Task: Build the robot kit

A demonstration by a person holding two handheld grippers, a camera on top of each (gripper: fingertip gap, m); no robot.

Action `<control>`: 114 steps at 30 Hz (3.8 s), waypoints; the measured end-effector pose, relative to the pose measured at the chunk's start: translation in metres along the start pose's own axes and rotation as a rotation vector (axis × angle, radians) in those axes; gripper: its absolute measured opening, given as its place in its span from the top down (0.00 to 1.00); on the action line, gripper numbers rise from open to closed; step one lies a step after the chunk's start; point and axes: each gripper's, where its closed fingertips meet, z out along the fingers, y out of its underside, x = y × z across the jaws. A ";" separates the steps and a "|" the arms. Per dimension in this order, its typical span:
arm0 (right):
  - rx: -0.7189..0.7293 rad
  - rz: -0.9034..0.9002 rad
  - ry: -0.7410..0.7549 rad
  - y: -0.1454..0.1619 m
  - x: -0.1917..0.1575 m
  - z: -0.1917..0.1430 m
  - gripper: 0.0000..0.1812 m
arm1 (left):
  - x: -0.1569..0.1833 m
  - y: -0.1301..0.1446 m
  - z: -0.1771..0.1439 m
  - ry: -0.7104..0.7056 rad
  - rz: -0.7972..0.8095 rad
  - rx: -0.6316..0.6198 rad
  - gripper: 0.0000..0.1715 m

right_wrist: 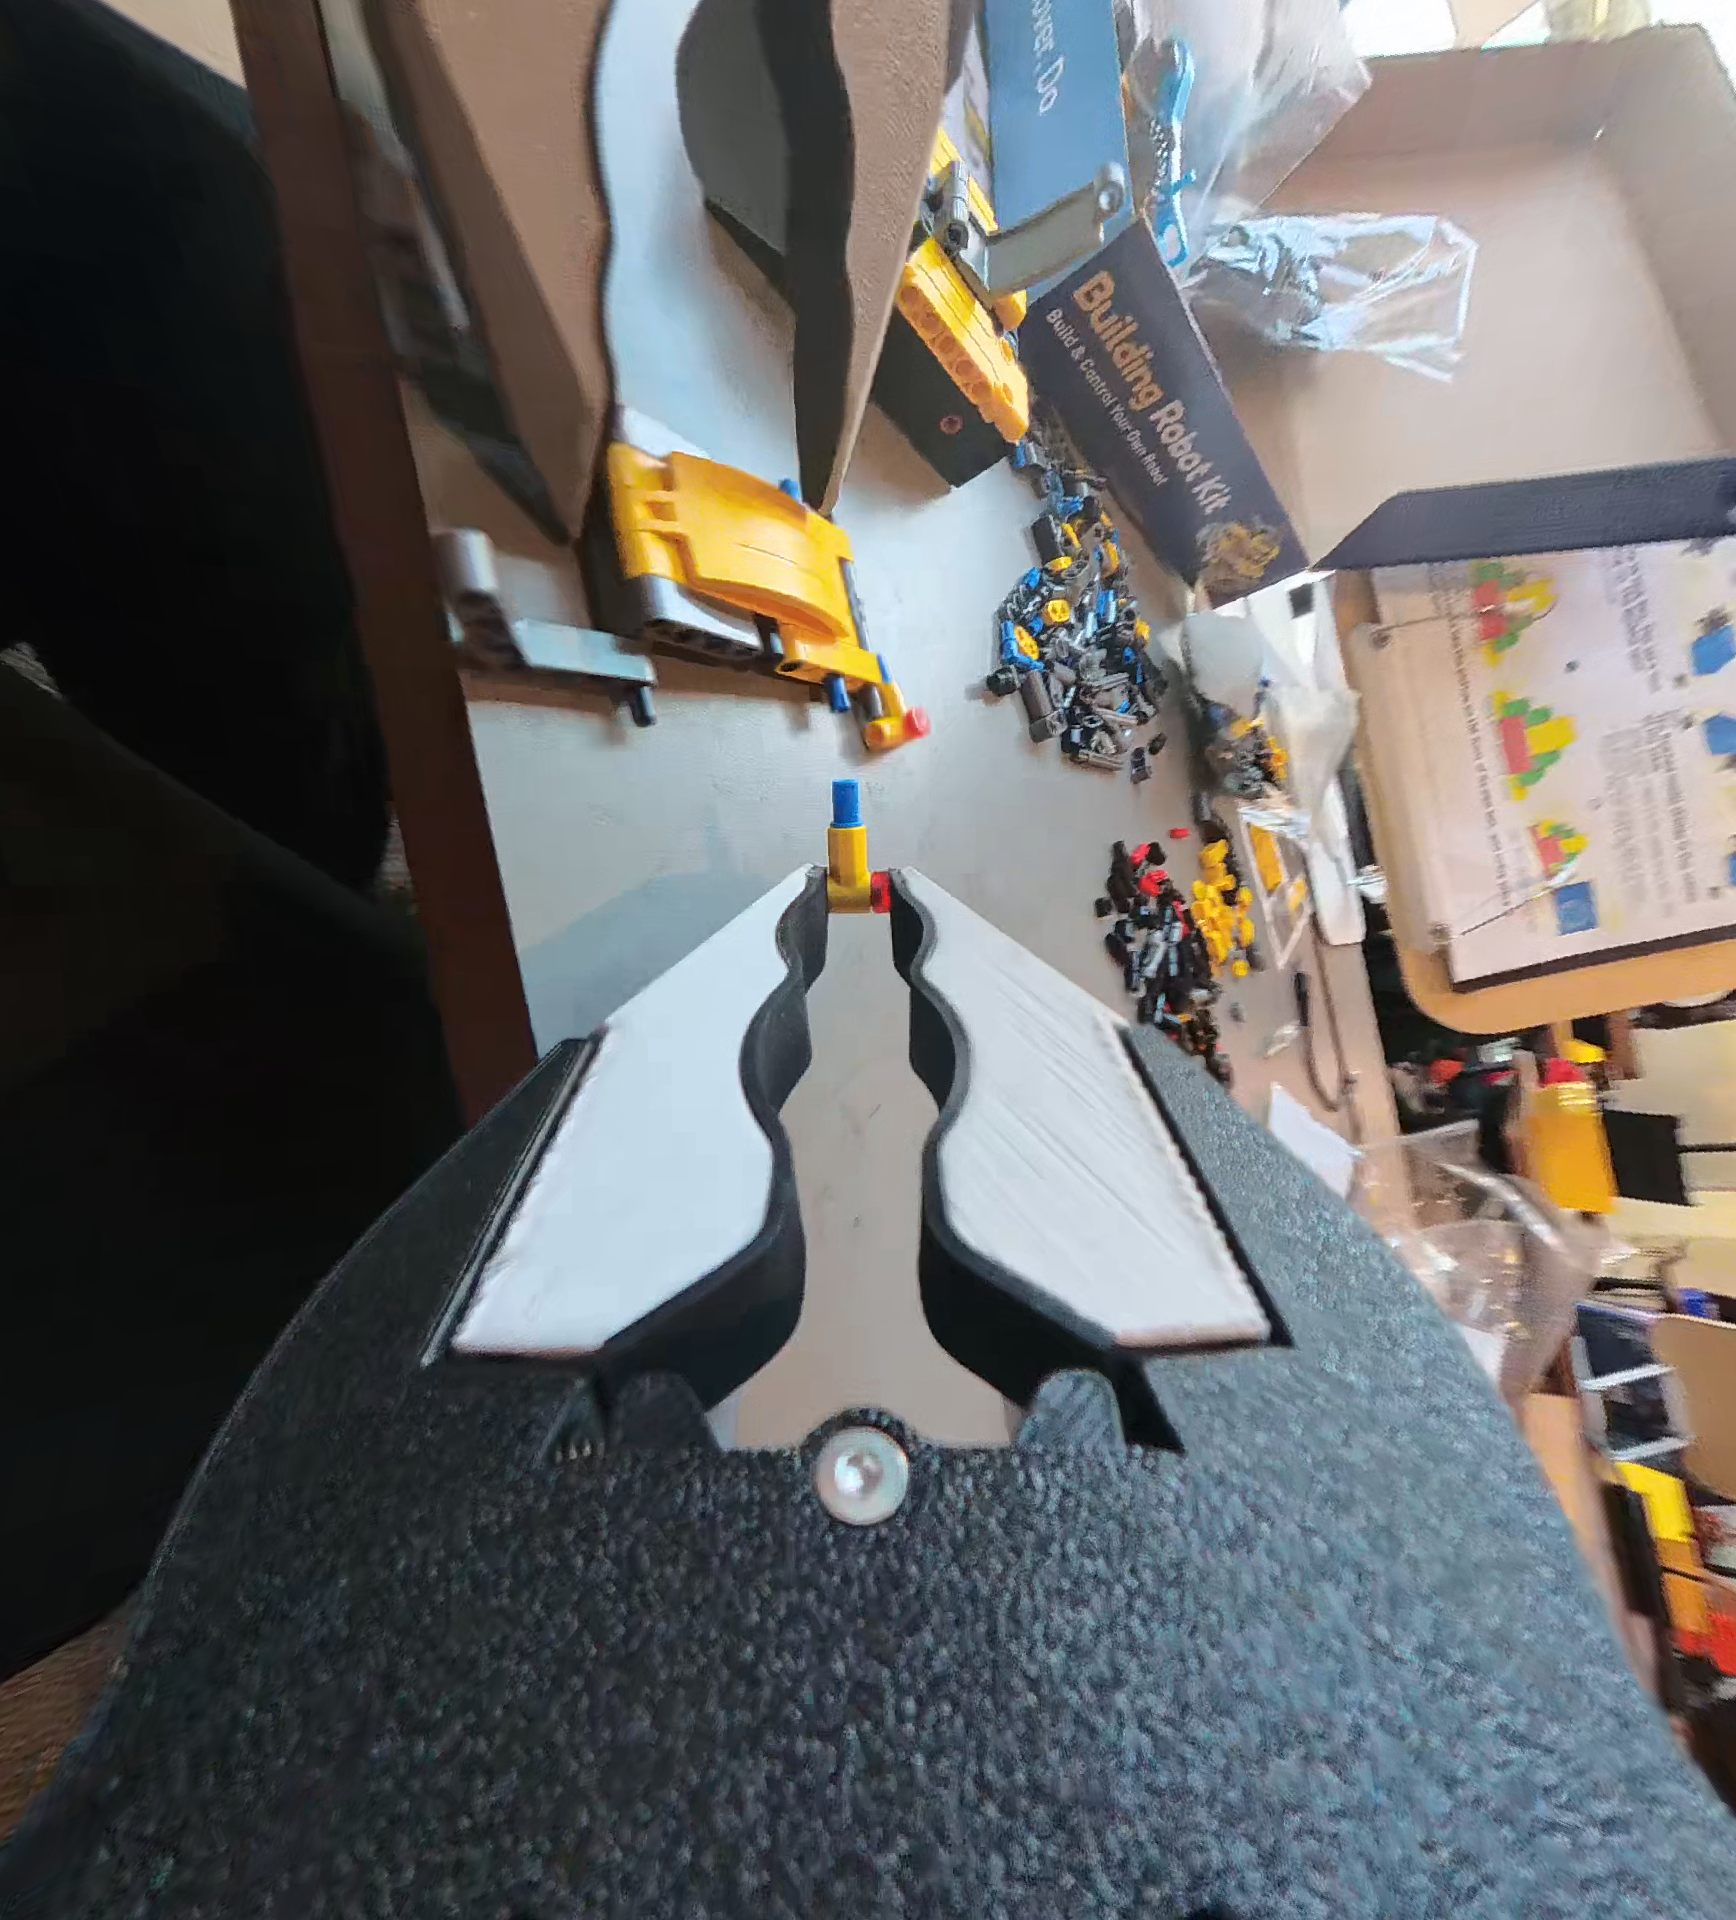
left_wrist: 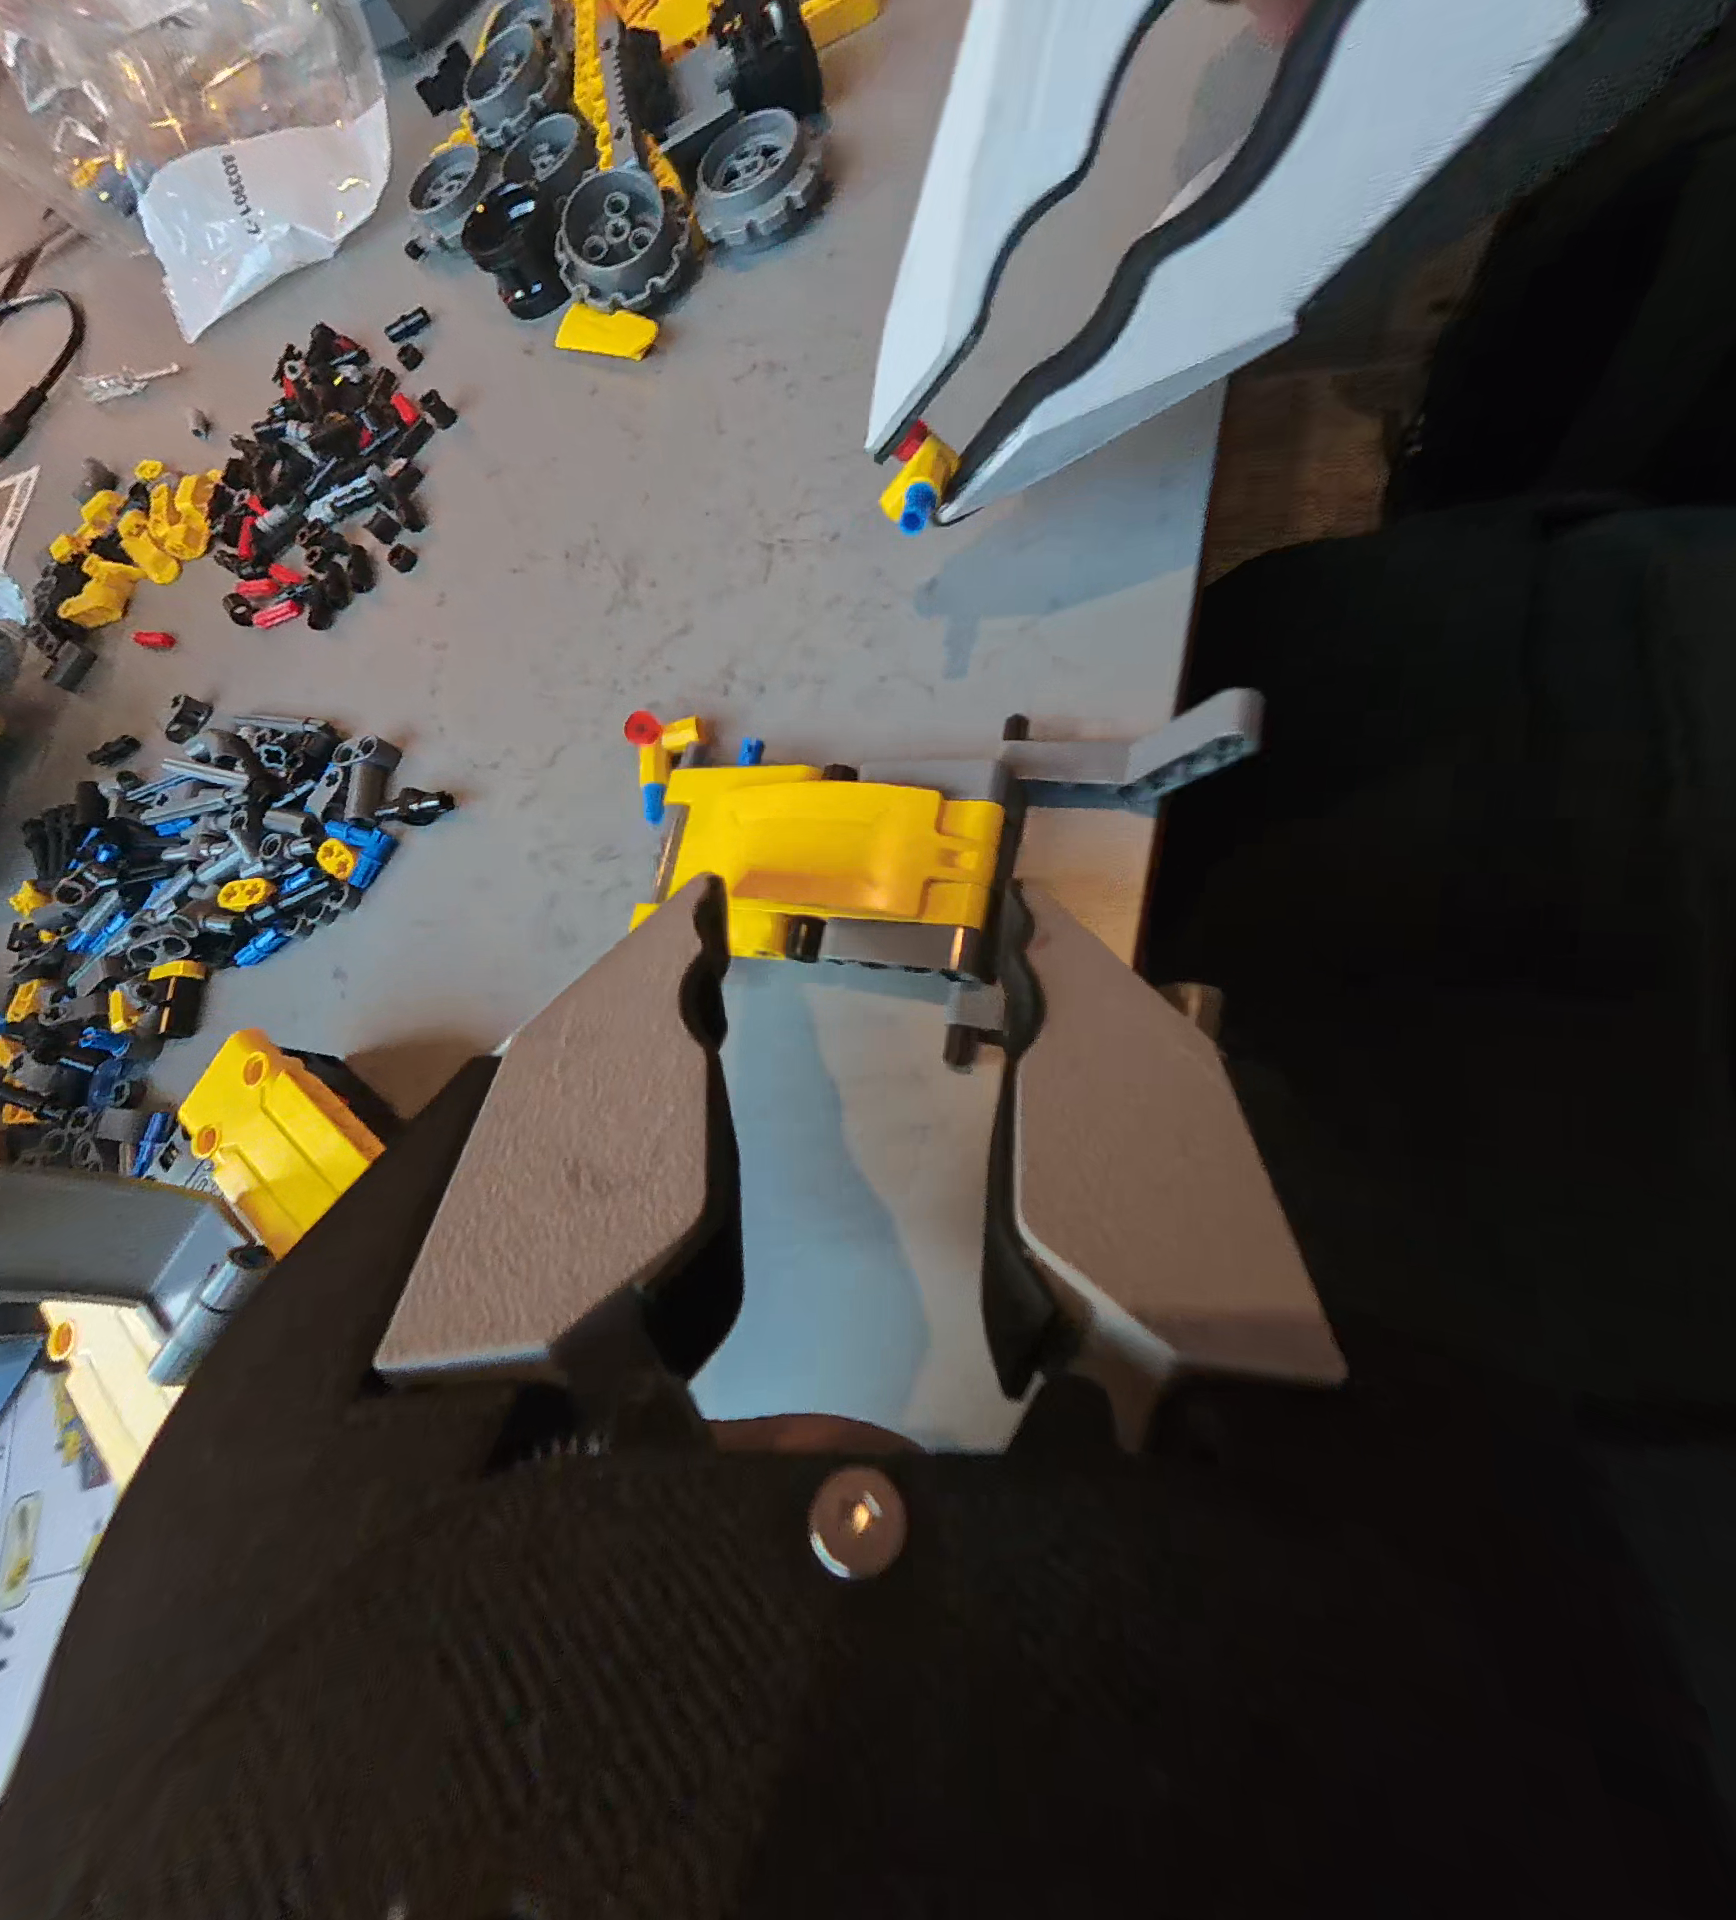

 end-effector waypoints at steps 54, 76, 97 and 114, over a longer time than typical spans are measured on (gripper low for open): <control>0.470 0.585 -0.578 -0.061 -0.005 -0.036 0.91 | 0.035 -0.070 -0.019 0.219 0.211 0.413 0.99; 0.466 0.555 -0.572 -0.062 -0.007 -0.037 0.92 | 0.036 -0.072 -0.021 0.214 0.207 0.443 0.99; 0.159 0.577 -0.578 -0.026 -0.015 0.004 0.92 | 0.002 -0.022 0.003 0.107 0.055 0.010 0.69; 0.129 0.607 -0.687 -0.024 -0.024 0.008 0.92 | -0.010 0.001 0.018 0.326 -0.148 -0.187 0.54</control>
